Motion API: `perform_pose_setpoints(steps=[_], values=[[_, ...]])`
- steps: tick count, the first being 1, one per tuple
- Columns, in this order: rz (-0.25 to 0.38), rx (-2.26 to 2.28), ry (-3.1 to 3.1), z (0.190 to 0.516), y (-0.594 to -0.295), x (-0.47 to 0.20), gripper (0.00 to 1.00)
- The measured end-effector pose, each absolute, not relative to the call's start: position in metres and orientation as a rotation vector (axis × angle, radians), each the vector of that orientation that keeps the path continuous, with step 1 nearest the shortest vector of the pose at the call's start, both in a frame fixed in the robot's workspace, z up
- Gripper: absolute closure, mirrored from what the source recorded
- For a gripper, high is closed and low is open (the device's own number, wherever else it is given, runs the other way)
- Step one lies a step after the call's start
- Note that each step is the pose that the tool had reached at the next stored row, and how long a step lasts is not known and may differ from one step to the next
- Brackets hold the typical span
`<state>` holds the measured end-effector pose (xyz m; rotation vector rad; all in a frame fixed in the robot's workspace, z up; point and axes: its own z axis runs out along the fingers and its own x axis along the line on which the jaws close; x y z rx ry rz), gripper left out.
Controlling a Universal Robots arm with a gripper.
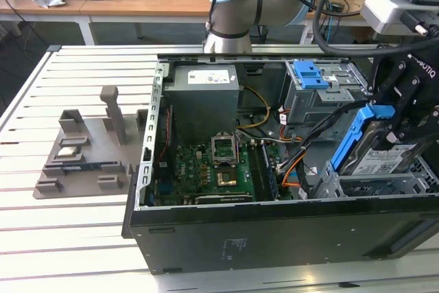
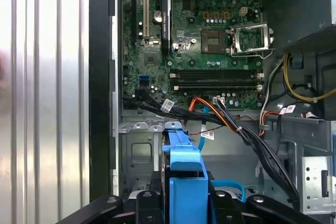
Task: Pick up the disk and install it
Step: 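Insert the disk into the insertion slot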
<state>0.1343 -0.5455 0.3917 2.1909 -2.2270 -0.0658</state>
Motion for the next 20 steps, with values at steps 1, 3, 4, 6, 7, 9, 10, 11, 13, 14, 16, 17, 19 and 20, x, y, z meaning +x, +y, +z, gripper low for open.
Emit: perform_pose_setpoints(steps=[1, 3, 4, 6, 7, 9, 10, 11, 13, 14, 16, 17, 19, 20], values=[[-0.066, 2.191, -2.227, 0.3916, -0.5455, 0.1344, 0.63], [-0.066, 2.191, -2.227, 0.3916, -0.5456, 0.1343, 0.63], [-0.066, 2.191, -2.227, 0.3915, -0.5456, 0.1343, 0.63], [-0.066, 2.191, -2.227, 0.3913, -0.5455, 0.1344, 0.63], [-0.066, 2.191, -2.227, 0.3913, -0.5455, 0.1344, 0.62], [-0.066, 2.191, -2.227, 0.3913, -0.5455, 0.1344, 0.56], [-0.066, 2.191, -2.227, 0.3912, -0.5455, 0.1343, 0.56], [-0.066, 2.191, -2.227, 0.3912, -0.5455, 0.1344, 0.56], [-0.066, 2.191, -2.227, 0.3911, -0.5455, 0.1344, 0.56], [-0.066, 2.191, -2.227, 0.3911, -0.5455, 0.1344, 0.57], [-0.066, 2.191, -2.227, 0.391, -0.5455, 0.1344, 0.7], [-0.066, 2.191, -2.227, 0.391, -0.5455, 0.1344, 0.76], [-0.066, 2.191, -2.227, 0.391, -0.5455, 0.1344, 0.88], [-0.066, 2.191, -2.227, 0.3909, -0.5455, 0.1344, 0.88]])
